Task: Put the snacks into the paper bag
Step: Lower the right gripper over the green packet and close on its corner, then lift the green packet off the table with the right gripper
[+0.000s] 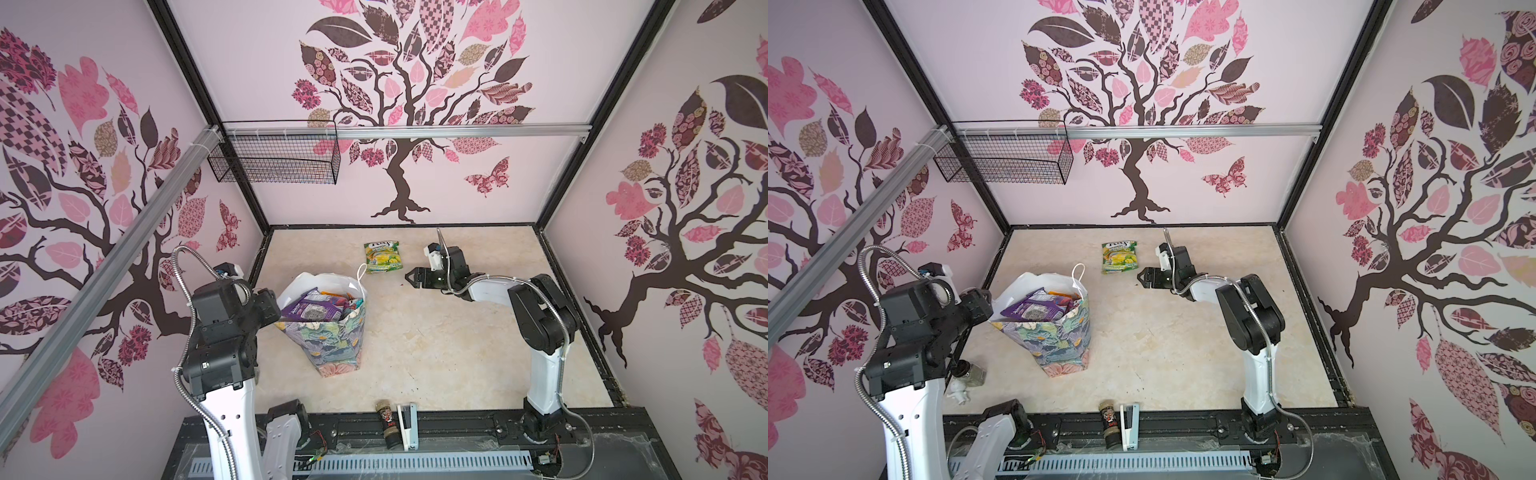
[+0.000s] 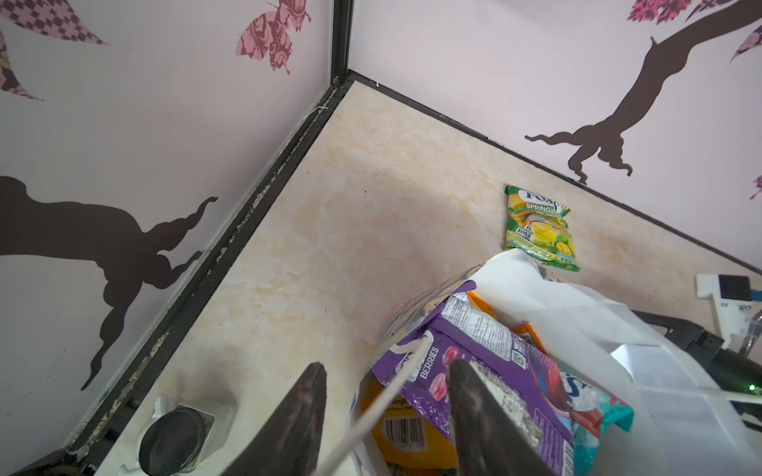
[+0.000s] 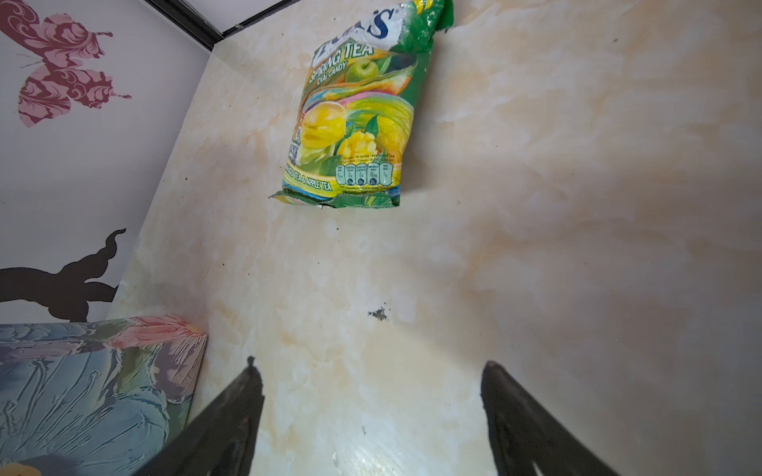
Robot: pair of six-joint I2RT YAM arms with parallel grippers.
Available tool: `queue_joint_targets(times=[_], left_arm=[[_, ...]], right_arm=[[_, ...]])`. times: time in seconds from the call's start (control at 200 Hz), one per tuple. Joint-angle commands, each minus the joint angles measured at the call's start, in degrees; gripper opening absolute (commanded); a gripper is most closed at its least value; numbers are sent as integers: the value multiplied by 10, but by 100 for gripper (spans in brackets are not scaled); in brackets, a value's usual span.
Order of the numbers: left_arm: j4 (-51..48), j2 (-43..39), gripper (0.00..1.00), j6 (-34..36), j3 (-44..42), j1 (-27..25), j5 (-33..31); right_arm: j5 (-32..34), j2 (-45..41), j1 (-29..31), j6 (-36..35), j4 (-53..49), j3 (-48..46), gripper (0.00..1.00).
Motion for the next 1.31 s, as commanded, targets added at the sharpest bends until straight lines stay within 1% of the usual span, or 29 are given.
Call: queue_joint_targets(times=[0.0,0.13,0.195,0.26,0.315,0.365,0.505,0.865,1.065,1.3], left_arm=[[24,-3,45,6,-25,28,60],[42,-18,37,3,-39,33,84],[48,-21,27,3,-47,32,93],[56,-20,22,4,-56,33,98],[60,-18,13,7,-61,33,105],[62,-16,8,9,-64,33,107],[65,-26,0,11,-69,33,110],[69,-35,0,11,-76,33,122],[68,-37,0,12,-77,33,125],[72,-37,0,14,-82,33,129]], right_arm=[[-15,26,-2,7,16,38,84],[-23,46,-2,23,25,58,84],[-23,58,-2,29,25,72,84],[-24,71,-2,40,26,83,83],[-24,81,-2,51,30,91,83],[-23,90,-2,60,33,97,83],[-22,118,-2,79,34,121,82],[-29,177,0,135,54,183,79],[-23,204,5,146,51,211,78],[-9,232,9,156,41,250,72]])
